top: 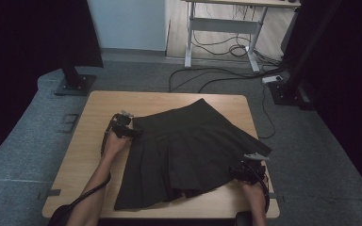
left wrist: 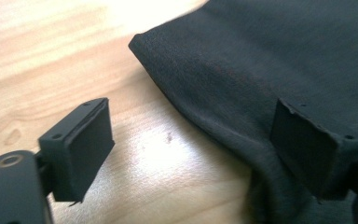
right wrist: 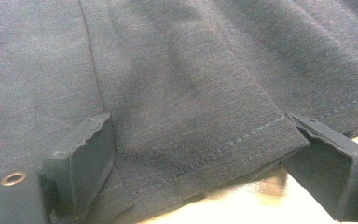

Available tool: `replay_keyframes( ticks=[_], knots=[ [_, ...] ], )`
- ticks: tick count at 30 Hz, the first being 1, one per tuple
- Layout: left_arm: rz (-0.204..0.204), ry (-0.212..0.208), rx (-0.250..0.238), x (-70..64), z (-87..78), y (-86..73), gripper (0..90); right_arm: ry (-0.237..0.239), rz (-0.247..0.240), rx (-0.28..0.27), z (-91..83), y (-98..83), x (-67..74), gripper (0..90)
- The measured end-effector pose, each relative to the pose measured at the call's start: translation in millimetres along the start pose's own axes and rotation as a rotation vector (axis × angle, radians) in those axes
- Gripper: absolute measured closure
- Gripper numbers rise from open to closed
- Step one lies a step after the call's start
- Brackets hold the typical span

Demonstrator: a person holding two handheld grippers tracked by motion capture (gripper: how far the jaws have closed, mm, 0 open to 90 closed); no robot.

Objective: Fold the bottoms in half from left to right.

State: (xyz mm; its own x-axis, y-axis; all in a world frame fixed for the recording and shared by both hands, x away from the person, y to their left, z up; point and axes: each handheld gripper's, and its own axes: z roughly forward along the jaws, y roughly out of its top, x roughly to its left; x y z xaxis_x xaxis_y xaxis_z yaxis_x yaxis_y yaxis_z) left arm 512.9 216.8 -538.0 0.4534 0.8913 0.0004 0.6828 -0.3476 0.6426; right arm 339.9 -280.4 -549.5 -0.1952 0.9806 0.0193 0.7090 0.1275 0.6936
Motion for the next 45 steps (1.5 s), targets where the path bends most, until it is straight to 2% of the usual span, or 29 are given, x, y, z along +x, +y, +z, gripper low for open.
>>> replay_keyframes(
  ticks=[1,3,7,9,11,15,18,22,23,24,27,32,39,45],
  knots=[
    [-0.017,-0.020,-0.023,2.1,4.0,-4.7,9.7,0.004,-0.003,0.000,-0.2,-0.1,-0.7,11.0],
    [-0.021,-0.016,-0.051,3.1,4.3,-9.0,7.6,0.004,-0.004,0.003,-0.3,0.1,-0.9,10.9],
    [-0.030,-0.006,-0.051,2.2,2.0,-11.6,8.5,0.015,-0.010,0.001,-0.7,-0.3,-1.9,10.9],
    [-0.036,0.003,-0.058,-0.2,-0.9,-14.8,12.0,0.018,-0.014,0.008,-1.0,0.3,-2.3,10.9],
    [-0.040,0.009,-0.068,-2.9,-4.7,-18.9,14.9,0.034,-0.016,0.045,-1.5,4.7,-3.9,11.0],
    [-0.041,0.007,-0.066,-2.2,-6.5,-21.0,14.9,0.052,-0.013,0.065,-2.8,8.2,-4.6,10.9],
    [-0.041,0.009,-0.066,-2.2,-6.7,-21.3,14.8,0.059,-0.015,0.063,-5.3,8.3,-4.3,10.9],
    [-0.050,0.016,-0.065,-2.8,-8.5,-23.4,14.0,0.116,-0.033,0.025,-17.4,10.4,-0.4,9.4],
    [-0.050,0.016,-0.065,-2.8,-8.5,-23.4,14.0,0.116,-0.033,0.025,-17.4,10.4,-0.4,9.4],
    [-0.051,0.015,-0.066,-2.7,-9.4,-24.5,14.0,0.147,-0.049,0.010,-22.7,12.5,4.4,8.5],
    [-0.053,0.016,-0.064,-2.5,-9.7,-24.9,13.5,0.178,-0.081,0.000,-27.8,15.7,13.6,6.7],
    [-0.052,0.014,-0.063,-2.2,-9.9,-24.9,13.7,0.254,-0.154,-0.012,-34.1,24.0,40.0,3.1],
    [-0.049,0.008,-0.066,-2.2,-10.2,-25.1,14.7,0.347,-0.228,-0.015,-39.9,33.8,71.6,2.6],
    [-0.043,-0.004,-0.068,-0.8,-10.4,-25.4,14.2,0.434,-0.332,-0.028,-48.5,45.8,109.8,2.7]
  ],
)
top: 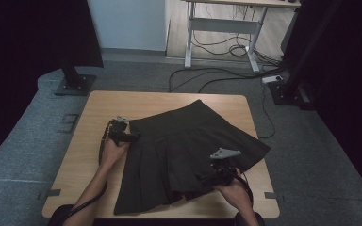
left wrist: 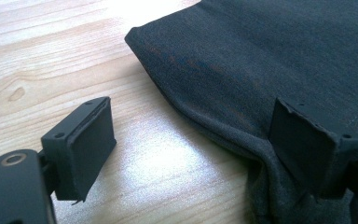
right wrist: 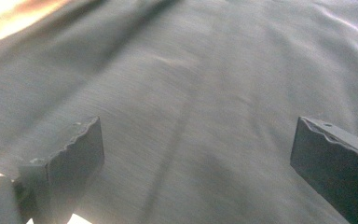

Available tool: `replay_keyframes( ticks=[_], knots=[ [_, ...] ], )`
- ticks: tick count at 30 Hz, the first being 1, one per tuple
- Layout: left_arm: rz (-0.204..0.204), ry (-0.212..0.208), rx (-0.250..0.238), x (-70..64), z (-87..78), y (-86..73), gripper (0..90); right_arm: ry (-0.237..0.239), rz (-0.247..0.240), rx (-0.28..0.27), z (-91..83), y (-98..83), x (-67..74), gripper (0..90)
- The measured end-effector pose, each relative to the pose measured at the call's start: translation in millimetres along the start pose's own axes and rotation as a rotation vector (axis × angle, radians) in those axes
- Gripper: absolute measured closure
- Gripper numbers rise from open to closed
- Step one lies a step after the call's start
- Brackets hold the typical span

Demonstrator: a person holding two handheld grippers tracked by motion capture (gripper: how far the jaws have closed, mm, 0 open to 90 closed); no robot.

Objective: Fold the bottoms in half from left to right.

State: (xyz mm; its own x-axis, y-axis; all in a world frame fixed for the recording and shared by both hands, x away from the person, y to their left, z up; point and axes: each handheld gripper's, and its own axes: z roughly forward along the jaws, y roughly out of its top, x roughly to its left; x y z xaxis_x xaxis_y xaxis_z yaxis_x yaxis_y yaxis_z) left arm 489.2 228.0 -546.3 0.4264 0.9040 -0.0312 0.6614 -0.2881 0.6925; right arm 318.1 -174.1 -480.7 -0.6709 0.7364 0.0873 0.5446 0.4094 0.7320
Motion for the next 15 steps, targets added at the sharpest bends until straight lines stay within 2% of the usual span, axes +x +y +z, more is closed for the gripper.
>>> replay_keyframes(
  ticks=[9,15],
  knots=[
    [-0.003,-0.015,-0.002,2.4,-0.7,-0.8,13.2,0.155,-0.144,0.019,30.9,29.2,54.5,2.6],
    [0.005,-0.031,-0.002,4.6,-1.8,-1.6,13.3,0.220,-0.214,0.038,51.5,39.0,83.7,2.5]
  ],
)
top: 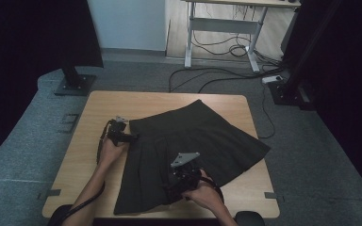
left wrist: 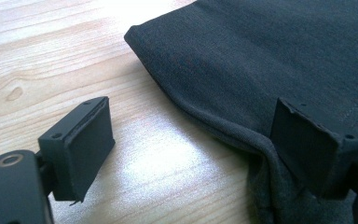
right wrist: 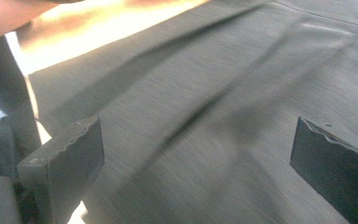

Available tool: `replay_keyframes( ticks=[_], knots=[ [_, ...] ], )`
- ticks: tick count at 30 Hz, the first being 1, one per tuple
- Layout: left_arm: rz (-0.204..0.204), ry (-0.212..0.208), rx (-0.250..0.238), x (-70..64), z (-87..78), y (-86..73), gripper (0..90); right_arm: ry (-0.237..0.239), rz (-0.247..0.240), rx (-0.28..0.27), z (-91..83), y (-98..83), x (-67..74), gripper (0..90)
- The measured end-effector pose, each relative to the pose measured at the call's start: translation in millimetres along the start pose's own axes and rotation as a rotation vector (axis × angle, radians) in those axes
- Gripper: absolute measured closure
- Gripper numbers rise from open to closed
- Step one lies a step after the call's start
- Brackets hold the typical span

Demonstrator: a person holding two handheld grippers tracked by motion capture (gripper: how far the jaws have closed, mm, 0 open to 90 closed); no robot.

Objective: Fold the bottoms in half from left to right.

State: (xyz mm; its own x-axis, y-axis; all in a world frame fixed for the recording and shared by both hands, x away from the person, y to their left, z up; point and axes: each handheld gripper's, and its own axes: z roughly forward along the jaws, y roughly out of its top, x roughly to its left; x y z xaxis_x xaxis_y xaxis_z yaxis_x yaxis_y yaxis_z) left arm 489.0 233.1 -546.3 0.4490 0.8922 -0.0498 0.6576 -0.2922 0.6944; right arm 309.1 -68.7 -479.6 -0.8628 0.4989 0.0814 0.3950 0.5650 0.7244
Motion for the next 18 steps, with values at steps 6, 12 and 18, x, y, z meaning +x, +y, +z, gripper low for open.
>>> replay_keyframes(
  ticks=[6,12,18],
  knots=[
    [0.001,0.001,0.001,-0.2,-0.1,0.0,13.4,0.072,-0.059,0.026,22.4,10.8,22.5,0.9],
    [0.003,0.000,0.002,-0.2,-0.1,0.1,13.3,0.106,-0.126,0.077,48.1,11.9,41.5,0.0],
    [0.003,0.000,0.001,-0.1,-0.1,0.0,13.3,0.136,-0.165,0.127,68.0,7.0,53.8,0.0]
  ],
)
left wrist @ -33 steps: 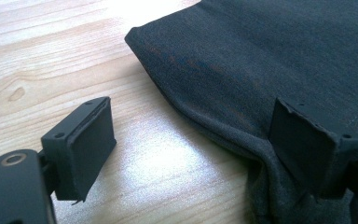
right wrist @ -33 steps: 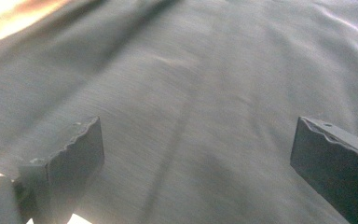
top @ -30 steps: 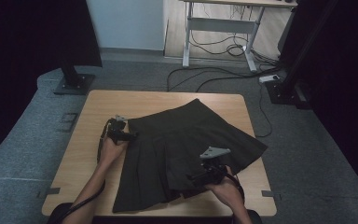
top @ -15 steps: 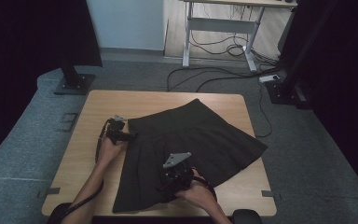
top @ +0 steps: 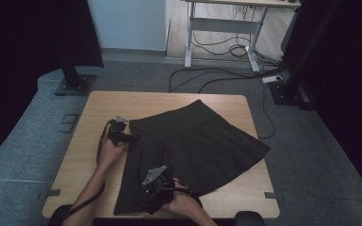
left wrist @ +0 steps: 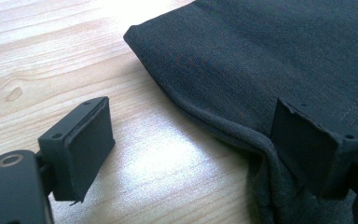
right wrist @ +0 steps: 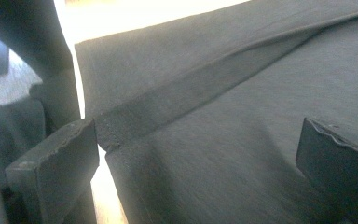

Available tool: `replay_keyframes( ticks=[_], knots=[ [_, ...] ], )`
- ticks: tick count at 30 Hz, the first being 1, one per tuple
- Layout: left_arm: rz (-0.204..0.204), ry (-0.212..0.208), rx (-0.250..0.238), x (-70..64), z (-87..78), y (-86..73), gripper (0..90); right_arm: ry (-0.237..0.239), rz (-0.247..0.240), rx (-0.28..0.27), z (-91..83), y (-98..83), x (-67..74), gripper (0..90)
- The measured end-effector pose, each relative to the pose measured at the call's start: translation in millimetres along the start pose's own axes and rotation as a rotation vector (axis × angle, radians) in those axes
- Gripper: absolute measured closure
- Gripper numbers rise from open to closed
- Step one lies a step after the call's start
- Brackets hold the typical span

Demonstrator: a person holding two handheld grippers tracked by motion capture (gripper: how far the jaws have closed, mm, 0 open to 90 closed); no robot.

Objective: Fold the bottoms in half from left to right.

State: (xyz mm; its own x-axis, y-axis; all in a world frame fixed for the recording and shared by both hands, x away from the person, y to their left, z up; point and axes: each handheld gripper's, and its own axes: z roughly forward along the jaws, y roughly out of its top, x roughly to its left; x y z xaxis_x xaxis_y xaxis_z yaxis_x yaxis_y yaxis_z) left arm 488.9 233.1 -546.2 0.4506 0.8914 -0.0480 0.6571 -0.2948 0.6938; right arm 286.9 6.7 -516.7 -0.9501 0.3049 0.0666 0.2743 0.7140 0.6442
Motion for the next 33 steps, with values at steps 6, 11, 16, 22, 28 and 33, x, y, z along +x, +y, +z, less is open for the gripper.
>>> replay_keyframes(
  ticks=[6,11,16,22,28,33],
  knots=[
    [-0.001,0.002,0.001,-0.2,-0.3,-0.4,12.7,0.011,-0.069,0.049,21.6,0.4,16.6,0.0],
    [-0.005,0.012,0.002,-0.7,-0.3,-0.6,12.9,-0.036,-0.118,0.091,30.3,-1.9,19.7,0.0],
    [-0.009,0.025,-0.002,-1.0,-0.9,-1.0,15.4,-0.035,-0.081,0.086,30.9,-3.4,14.7,0.0],
    [0.010,0.012,-0.018,-1.8,-1.9,-1.3,25.9,-0.058,-0.045,0.114,28.8,0.6,11.5,6.5],
    [-0.002,-0.007,-0.033,-0.6,-0.8,0.4,36.6,-0.071,-0.031,0.091,17.0,0.6,2.5,50.3],
    [-0.019,0.018,-0.038,3.8,1.6,4.6,53.4,-0.093,-0.011,0.063,13.5,-3.2,-3.9,70.3]
  ],
)
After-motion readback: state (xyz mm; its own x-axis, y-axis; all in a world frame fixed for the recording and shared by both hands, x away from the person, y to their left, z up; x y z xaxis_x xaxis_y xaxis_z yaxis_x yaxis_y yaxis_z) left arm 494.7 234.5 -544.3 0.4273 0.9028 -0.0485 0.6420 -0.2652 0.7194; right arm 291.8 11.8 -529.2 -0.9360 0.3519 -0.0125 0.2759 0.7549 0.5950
